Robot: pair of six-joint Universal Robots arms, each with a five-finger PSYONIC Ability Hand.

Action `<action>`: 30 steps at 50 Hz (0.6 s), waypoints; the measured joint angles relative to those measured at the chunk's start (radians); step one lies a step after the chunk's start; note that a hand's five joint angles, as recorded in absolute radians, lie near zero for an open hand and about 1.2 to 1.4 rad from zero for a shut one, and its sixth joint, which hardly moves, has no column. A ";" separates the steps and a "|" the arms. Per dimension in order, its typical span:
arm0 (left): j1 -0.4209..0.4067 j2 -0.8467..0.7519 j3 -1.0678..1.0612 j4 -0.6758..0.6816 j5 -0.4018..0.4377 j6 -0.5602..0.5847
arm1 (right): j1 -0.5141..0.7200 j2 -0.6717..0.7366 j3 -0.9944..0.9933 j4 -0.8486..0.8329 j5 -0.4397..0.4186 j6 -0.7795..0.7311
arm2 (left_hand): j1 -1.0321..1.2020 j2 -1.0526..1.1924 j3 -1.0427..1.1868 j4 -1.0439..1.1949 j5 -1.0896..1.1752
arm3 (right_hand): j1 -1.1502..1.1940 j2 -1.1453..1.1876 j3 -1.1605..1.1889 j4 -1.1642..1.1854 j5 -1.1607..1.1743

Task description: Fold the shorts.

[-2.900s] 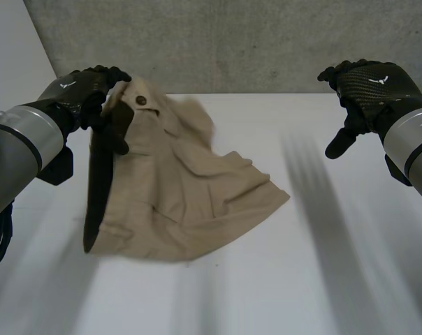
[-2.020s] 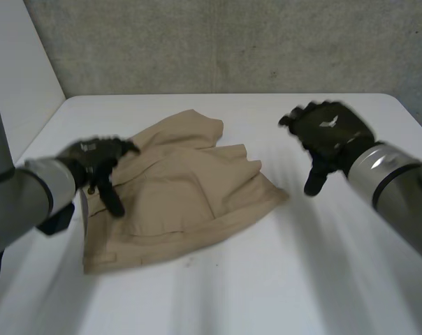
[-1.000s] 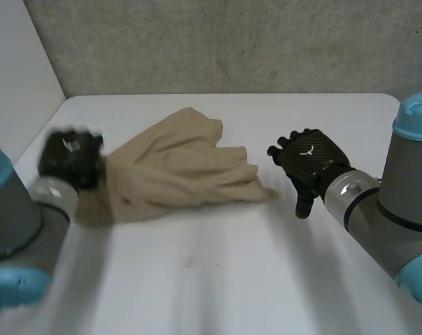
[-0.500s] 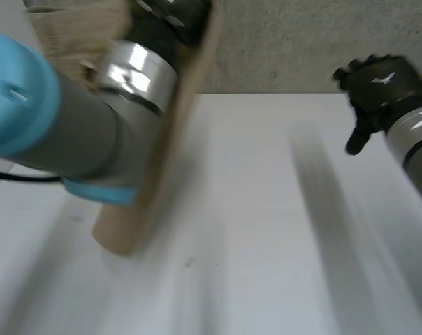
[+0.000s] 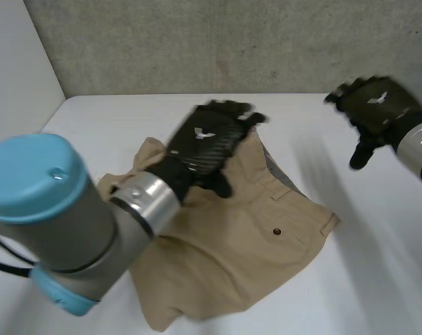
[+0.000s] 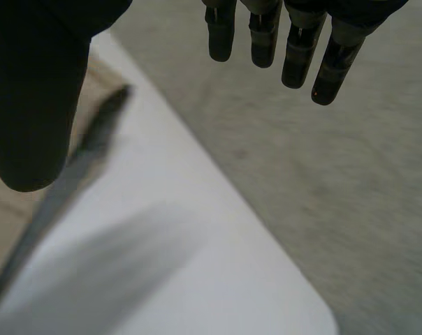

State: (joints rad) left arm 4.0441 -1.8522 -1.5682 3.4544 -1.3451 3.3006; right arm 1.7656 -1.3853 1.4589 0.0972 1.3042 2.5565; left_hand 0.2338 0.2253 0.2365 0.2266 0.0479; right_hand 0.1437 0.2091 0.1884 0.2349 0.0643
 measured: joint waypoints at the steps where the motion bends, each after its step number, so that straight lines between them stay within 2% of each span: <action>1: 0.010 0.023 -0.022 -0.035 -0.049 -0.001 | 0.000 0.013 0.028 0.002 -0.048 -0.050 | 0.000 0.000 0.000 0.000 0.000 | 0.000 0.000 0.000 0.000 0.000; 2: 0.015 0.037 -0.038 -0.062 -0.085 -0.001 | 0.000 0.016 0.041 0.002 -0.068 -0.075 | 0.000 0.000 0.000 0.000 0.000 | 0.000 0.000 0.000 0.000 0.000; 3: 0.015 0.037 -0.038 -0.062 -0.085 -0.001 | 0.000 0.016 0.041 0.002 -0.068 -0.075 | 0.000 0.000 0.000 0.000 0.000 | 0.000 0.000 0.000 0.000 0.000; 6: 0.018 0.072 -0.102 -0.161 -0.205 -0.007 | -0.001 0.028 0.100 0.001 -0.128 -0.187 | 0.000 0.000 0.000 0.000 0.000 | 0.000 0.000 0.000 0.000 0.000; 9: 0.011 0.084 -0.142 -0.221 -0.277 -0.018 | -0.003 0.035 0.127 -0.002 -0.148 -0.240 | 0.000 0.000 0.000 0.000 0.000 | 0.000 0.000 0.000 0.000 0.000; 14: -0.044 0.082 -0.214 -0.321 -0.416 -0.132 | -0.055 0.105 0.200 -0.010 -0.254 -0.406 | 0.066 0.073 0.060 0.073 0.079 | 0.022 0.006 0.013 0.001 0.000; 17: -0.078 0.075 -0.239 -0.352 -0.460 -0.219 | -0.087 0.147 0.213 -0.009 -0.313 -0.460 | 0.066 0.075 0.061 0.074 0.080 | 0.080 0.052 0.075 0.023 0.033; 22: -0.114 0.059 -0.262 -0.379 -0.485 -0.328 | -0.126 0.212 0.217 -0.010 -0.384 -0.521 | 0.074 0.085 0.071 0.085 0.087 | 0.169 0.147 0.171 0.126 0.109; 30: -0.130 0.025 -0.265 -0.397 -0.485 -0.365 | -0.144 0.273 0.209 -0.016 -0.410 -0.547 | 0.090 0.113 0.100 0.112 0.116 | 0.208 0.194 0.222 0.176 0.156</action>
State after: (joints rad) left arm 3.9144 -1.8274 -1.8335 3.0576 -1.8299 2.9353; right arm 1.6219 -1.1119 1.6679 0.0810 0.8942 2.0097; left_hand 0.3235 0.3379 0.3360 0.3388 0.1641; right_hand 0.3517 0.4032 0.4101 0.4111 0.2202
